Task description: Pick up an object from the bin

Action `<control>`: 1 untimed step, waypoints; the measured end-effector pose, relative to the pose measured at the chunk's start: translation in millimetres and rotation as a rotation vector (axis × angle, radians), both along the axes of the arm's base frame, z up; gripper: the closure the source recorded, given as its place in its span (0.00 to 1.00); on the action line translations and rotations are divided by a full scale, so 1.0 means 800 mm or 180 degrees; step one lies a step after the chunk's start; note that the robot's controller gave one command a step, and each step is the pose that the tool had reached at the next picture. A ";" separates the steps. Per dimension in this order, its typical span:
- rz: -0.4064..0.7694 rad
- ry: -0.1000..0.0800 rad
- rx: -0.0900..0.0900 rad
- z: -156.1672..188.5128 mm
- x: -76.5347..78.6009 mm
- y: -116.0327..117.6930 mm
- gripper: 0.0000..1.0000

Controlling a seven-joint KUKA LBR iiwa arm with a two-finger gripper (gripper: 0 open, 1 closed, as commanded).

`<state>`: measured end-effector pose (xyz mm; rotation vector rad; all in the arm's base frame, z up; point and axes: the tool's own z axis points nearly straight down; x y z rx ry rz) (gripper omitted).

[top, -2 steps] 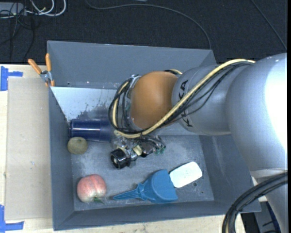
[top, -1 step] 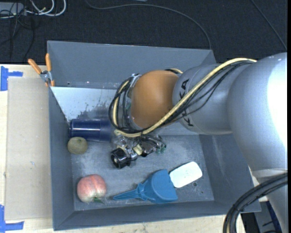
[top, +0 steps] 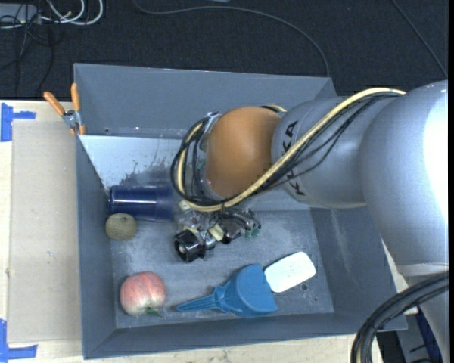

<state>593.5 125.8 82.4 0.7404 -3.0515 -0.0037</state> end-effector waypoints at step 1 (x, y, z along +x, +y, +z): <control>0.0000 0.0003 -0.0001 0.019 -0.001 0.000 1.00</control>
Offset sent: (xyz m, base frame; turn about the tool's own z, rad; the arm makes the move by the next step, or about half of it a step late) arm 0.0001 0.0000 0.0612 0.0000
